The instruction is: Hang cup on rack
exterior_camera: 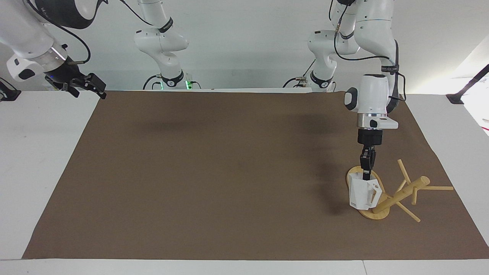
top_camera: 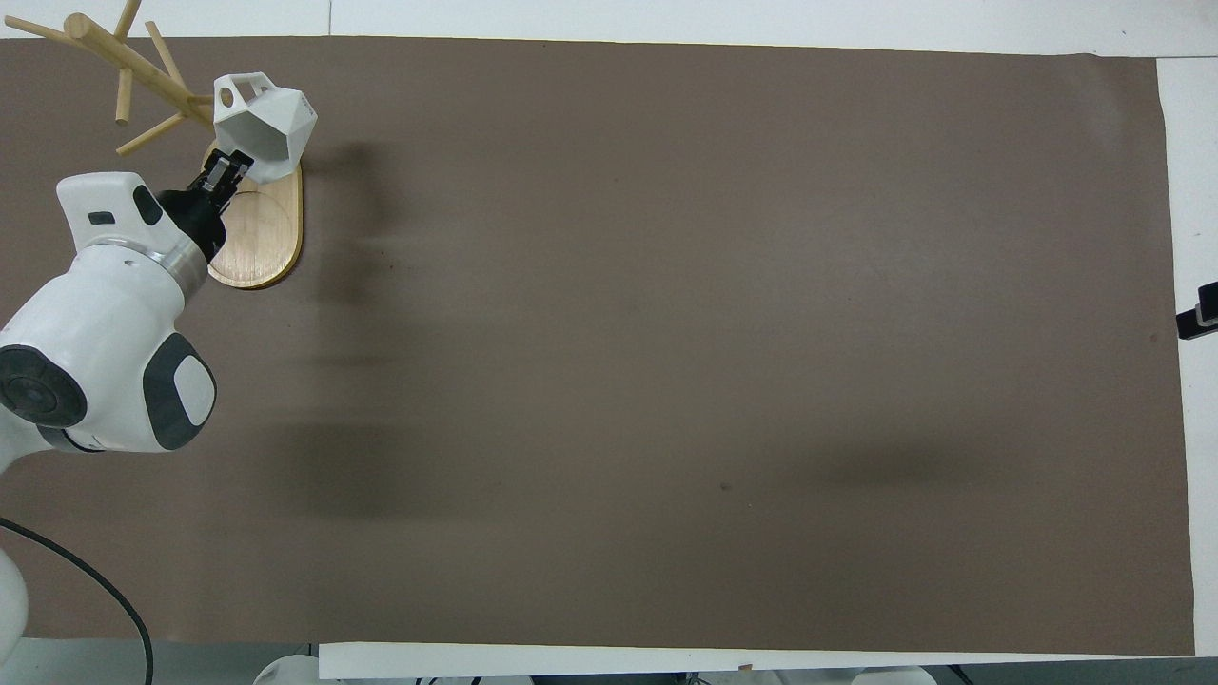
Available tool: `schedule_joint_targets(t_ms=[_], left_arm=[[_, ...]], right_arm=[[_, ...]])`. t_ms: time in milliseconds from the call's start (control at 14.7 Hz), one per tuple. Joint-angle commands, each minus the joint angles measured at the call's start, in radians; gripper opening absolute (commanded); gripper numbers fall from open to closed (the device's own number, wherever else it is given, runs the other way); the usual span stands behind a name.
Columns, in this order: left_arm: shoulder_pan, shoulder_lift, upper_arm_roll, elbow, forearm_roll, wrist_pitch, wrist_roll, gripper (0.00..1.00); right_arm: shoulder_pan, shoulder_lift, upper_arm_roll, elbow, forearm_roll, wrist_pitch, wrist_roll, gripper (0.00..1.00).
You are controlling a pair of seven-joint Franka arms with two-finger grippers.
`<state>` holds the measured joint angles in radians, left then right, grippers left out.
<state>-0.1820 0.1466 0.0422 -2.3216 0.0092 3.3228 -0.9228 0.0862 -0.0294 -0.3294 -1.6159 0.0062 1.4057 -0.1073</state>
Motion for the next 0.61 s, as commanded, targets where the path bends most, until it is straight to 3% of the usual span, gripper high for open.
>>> schedule_joint_targets(t_ms=[0,136,204,272,340,476,544], left_arm=[[0.051,0.008,-0.016,0.027,0.026,-0.034,0.001,0.0],[0.058,0.01,-0.016,0.037,0.025,-0.035,-0.002,0.04],[0.058,0.01,-0.015,0.047,0.025,-0.051,-0.004,0.25],[0.055,0.01,-0.013,0.059,0.02,-0.083,-0.005,0.62],[0.052,0.01,-0.013,0.074,0.018,-0.107,-0.007,0.81],[0.049,-0.008,-0.012,0.076,0.017,-0.175,-0.01,0.96],[0.045,-0.039,-0.012,0.076,0.017,-0.248,-0.01,0.98]], right_arm=[[-0.016,0.009,0.012,0.007,-0.014,-0.013,0.014,1.0],[-0.016,-0.003,0.012,-0.022,-0.014,0.001,0.015,1.0],[-0.016,-0.004,0.012,-0.027,-0.014,0.001,0.015,1.0],[-0.016,-0.006,0.012,-0.029,-0.014,0.001,0.012,1.0],[-0.02,-0.006,0.013,-0.027,-0.014,-0.001,0.008,1.0],[-0.02,-0.009,0.013,-0.027,-0.012,-0.001,0.005,1.0],[-0.02,-0.009,0.013,-0.027,-0.012,-0.002,0.004,1.0]])
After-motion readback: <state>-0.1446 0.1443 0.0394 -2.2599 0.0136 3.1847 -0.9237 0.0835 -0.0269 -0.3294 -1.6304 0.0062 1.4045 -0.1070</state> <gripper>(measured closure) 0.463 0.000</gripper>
